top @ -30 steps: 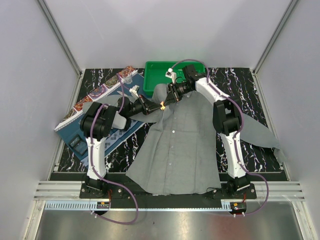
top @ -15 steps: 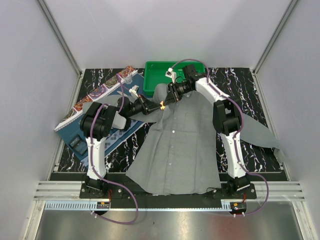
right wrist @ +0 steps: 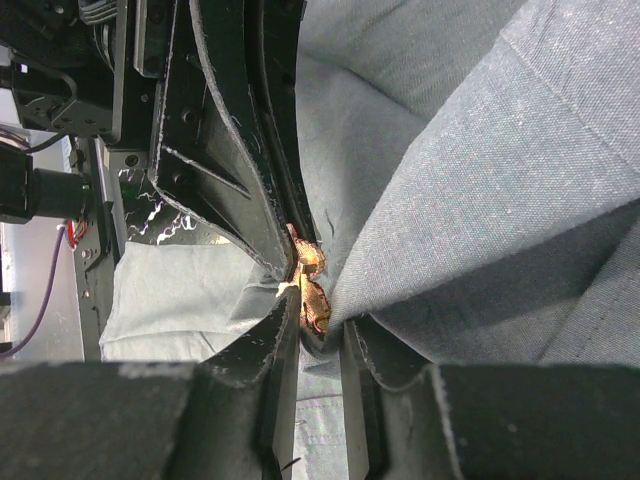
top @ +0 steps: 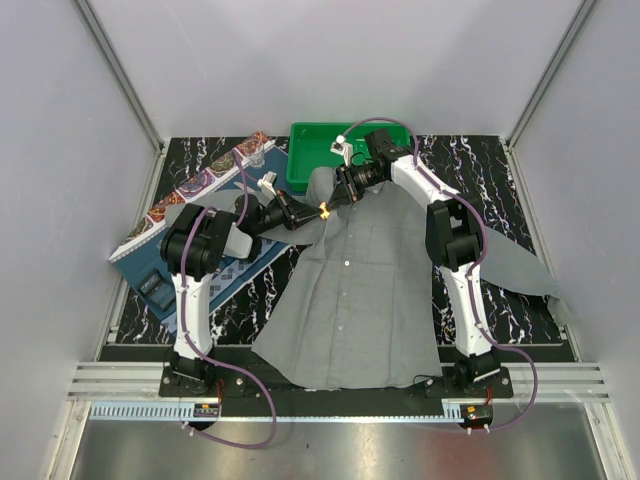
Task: Pin the brooch onto the clothing
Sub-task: Pin the brooch onto the flattened clothing.
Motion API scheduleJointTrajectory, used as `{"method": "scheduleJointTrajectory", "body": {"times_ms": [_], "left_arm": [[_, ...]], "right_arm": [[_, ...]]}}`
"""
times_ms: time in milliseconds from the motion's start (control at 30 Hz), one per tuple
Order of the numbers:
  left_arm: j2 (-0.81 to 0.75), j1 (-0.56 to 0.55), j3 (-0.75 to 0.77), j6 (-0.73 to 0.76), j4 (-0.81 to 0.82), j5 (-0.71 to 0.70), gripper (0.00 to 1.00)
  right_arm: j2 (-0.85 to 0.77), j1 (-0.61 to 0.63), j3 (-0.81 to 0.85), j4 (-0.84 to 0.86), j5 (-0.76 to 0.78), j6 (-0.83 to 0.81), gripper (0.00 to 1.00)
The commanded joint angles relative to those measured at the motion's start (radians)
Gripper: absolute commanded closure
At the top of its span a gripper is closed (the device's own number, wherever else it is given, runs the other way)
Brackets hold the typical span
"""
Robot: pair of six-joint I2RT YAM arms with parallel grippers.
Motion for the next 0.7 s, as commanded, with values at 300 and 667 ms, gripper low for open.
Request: {"method": "scheduleJointTrajectory", "body": {"times_ms": [300,667], "left_arm": [[-0.017,0.015,-0.001,-0.006,0.451,0.023,1.0],[-0.012,0.019,-0.016,-0.004,0.451,0.011,1.0]], "right_arm": [[-0.034,-0.011,0.025,0.026,0.106,-0.02,0.86],[-0.034,-0.019,0.031,0.031,0.057,-0.001,0.84]]}}
